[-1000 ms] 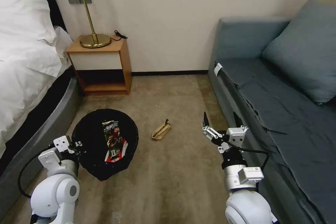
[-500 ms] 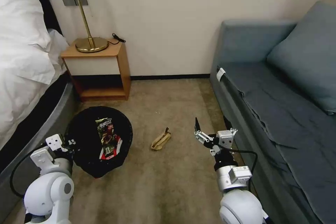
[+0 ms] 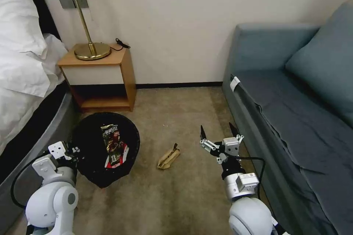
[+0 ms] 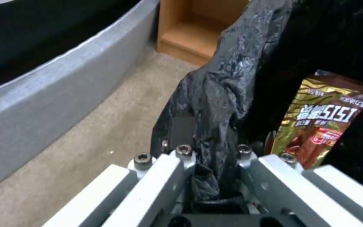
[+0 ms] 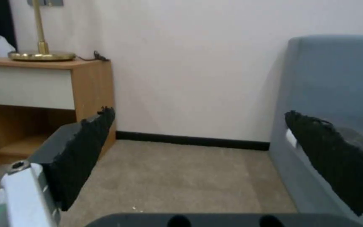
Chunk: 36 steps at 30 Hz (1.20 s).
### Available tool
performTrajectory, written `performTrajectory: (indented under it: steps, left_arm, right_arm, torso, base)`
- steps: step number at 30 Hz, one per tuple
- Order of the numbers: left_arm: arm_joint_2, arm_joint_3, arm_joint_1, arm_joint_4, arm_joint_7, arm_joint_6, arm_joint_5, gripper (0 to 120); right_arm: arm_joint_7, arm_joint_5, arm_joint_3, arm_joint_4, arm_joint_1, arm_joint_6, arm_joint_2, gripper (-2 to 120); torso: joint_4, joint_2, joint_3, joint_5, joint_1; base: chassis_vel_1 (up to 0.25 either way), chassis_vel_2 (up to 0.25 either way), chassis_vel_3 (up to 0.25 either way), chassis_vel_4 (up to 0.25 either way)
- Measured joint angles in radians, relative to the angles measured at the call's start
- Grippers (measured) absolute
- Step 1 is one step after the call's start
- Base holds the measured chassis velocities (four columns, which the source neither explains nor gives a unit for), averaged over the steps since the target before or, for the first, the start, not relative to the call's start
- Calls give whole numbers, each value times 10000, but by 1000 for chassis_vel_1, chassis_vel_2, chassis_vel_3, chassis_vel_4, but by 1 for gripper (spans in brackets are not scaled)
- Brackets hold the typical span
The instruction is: Pick up the trash bin, then pick up the garbage on the floor and place it into the trash bin.
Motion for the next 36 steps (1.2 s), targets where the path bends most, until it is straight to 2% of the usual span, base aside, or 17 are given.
performTrajectory:
  steps: [7, 12, 14, 16, 17, 20, 22, 23, 27, 28, 29, 32, 33, 36]
  left_arm:
    - [2, -40, -9, 47, -1, 0, -5, 3]
    - [30, 32, -71, 116, 1, -6, -12, 3]
    - [38, 77, -92, 139, 15, -10, -17, 3]
    - [46, 162, -157, 204, 24, -18, -17, 3]
    - [46, 162, -157, 204, 24, -18, -17, 3]
    - [36, 209, -195, 281, 51, -53, -21, 3]
    - [26, 221, -197, 335, 70, -90, -22, 3]
    - [26, 221, -197, 335, 70, -90, -22, 3]
    - [18, 231, -202, 433, 89, -136, -13, 3]
    - [18, 231, -202, 433, 89, -136, -13, 3]
    - [20, 229, -207, 459, 92, -140, -12, 3]
    - [25, 248, -211, 483, 102, -158, -6, 3]
    - [25, 248, -211, 483, 102, -158, -6, 3]
    - [13, 272, -221, 554, 122, -191, 10, 3]
  right_arm:
    - [63, 383, -424, -290, 517, -13, -190, 100]
    - [-195, 1489, -931, -682, 1402, 120, -853, 100]
    - [-597, 2242, -1326, -1046, 2124, 232, -1308, 100]
    - [-1354, 3000, -2417, -1936, 3513, 422, -2007, 100]
    - [-1354, 3000, -2417, -1936, 3513, 422, -2007, 100]
    - [-1952, 3498, -4299, -3191, 5560, 795, -2349, 100]
    - [-2183, 3661, -5814, -4168, 7027, 1075, -2281, 100]
    - [-2183, 3661, -5814, -4168, 7027, 1075, -2281, 100]
    - [-2758, 3833, -8431, -6025, 8988, 1566, -1766, 100]
    - [-2758, 3833, -8431, -6025, 8988, 1566, -1766, 100]
    - [-3014, 3834, -9267, -6686, 9606, 1764, -1564, 100]
    - [-3935, 3677, -10972, -8381, 10858, 2460, -1070, 100]
    - [-3935, 3677, -10972, -8381, 10858, 2460, -1070, 100]
    - [-5171, 3208, -11833, -10234, 11443, 3301, -462, 100]
  torso:
    - [0, 0, 0, 0, 0]
    - [-1, 0, 1, 1, 1]
    - [-3, -1, 1, 0, 1]
    - [0, 0, -1, 0, 0]
    - [0, 0, -1, 0, 0]
    - [-4, 0, 0, 2, 0]
    - [3, 0, -1, -4, 0]
    - [3, 0, -1, -4, 0]
    - [5, -1, 0, -2, 1]
    - [5, -1, 0, -2, 1]
    - [-1, -1, 0, 0, 0]
    - [2, 0, 0, -3, 1]
    - [2, 0, 0, -3, 1]
    - [0, -1, 1, -2, 1]
  base:
    - [-109, 119, 119, -99]
    - [-74, 66, 77, -55]
    - [0, 0, 0, 0]
    - [0, 0, 0, 0]
    - [0, 0, 0, 0]
    - [0, 0, 0, 0]
    - [0, 0, 0, 0]
    - [0, 0, 0, 0]
    - [0, 0, 0, 0]
    - [0, 0, 0, 0]
    - [0, 0, 0, 0]
    - [0, 0, 0, 0]
    - [0, 0, 0, 0]
    - [0, 0, 0, 0]
